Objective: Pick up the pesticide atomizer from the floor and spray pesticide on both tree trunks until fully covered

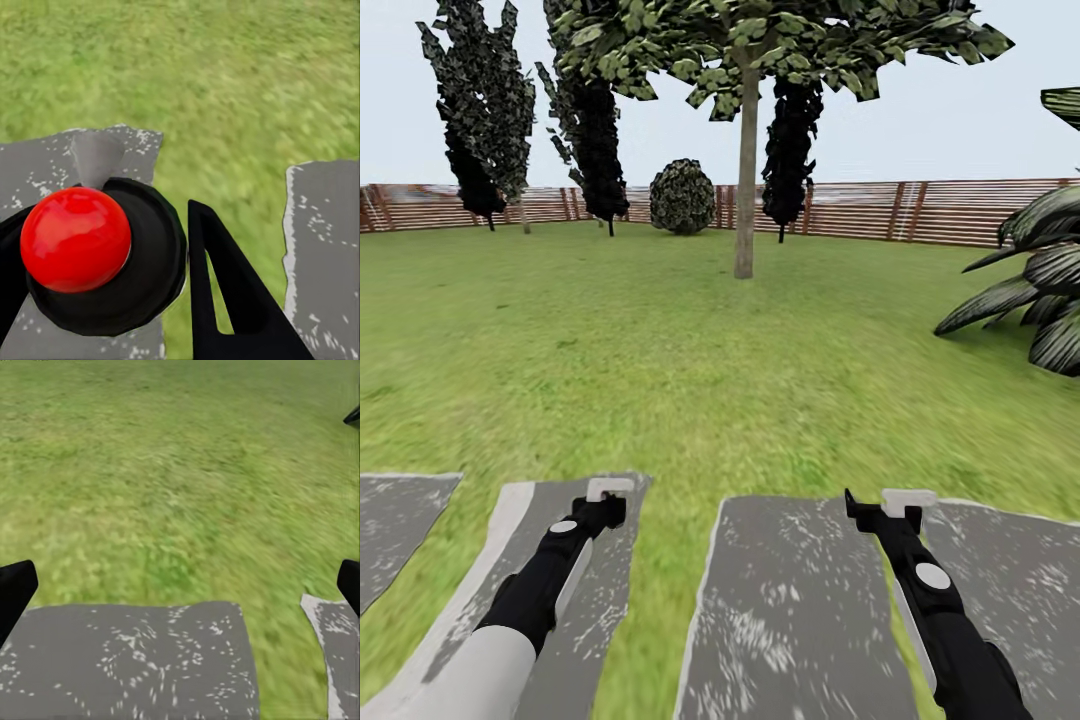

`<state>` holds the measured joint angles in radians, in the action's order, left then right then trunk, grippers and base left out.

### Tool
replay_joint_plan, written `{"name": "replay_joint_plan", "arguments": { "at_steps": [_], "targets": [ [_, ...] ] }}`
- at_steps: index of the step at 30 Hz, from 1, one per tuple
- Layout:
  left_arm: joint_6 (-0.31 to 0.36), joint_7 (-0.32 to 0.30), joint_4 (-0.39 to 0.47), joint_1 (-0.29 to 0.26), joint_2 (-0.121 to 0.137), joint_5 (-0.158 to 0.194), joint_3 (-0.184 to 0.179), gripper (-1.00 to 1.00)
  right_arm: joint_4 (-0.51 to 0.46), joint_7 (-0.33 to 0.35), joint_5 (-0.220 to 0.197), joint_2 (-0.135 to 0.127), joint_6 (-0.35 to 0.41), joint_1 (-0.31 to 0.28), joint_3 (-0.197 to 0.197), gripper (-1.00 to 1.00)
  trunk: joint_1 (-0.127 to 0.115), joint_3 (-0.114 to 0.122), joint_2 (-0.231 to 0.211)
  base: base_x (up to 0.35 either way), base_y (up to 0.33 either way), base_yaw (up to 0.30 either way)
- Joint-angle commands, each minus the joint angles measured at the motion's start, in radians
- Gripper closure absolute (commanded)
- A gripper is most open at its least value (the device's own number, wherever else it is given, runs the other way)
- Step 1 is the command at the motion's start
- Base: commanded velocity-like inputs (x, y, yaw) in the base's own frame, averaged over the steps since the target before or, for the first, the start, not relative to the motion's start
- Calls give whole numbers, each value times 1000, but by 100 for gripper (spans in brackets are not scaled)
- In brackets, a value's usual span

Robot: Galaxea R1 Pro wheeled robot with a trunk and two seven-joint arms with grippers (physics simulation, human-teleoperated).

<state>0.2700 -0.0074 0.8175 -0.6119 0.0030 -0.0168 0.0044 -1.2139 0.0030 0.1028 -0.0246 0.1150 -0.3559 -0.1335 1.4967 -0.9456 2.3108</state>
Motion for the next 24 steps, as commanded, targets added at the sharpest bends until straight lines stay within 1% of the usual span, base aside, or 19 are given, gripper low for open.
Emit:
{"name": "replay_joint_plan", "arguments": {
  "at_steps": [1, 4, 9, 24],
  "targets": [
    [0, 0, 0, 0, 0, -1, 0, 100, 0, 0, 0, 0, 0, 0, 0, -100, 0, 0, 0, 339, 5, 0],
    [0, 0, 0, 0, 1, -1, 3, 100, -4, -1, 0, 0, 0, 0, -1, -100, 0, 0, 0, 339, 2, 0],
    [0, 0, 0, 0, 0, -1, 17, 100, -12, -1, -1, 0, 0, 0, -1, -100, 0, 0, 0, 339, 0, 0],
    [0, 0, 0, 0, -1, 0, 18, 100, -1, -1, -2, 0, 0, 0, -1, -100, 0, 0, 0, 339, 0, 0]
  ]
}}
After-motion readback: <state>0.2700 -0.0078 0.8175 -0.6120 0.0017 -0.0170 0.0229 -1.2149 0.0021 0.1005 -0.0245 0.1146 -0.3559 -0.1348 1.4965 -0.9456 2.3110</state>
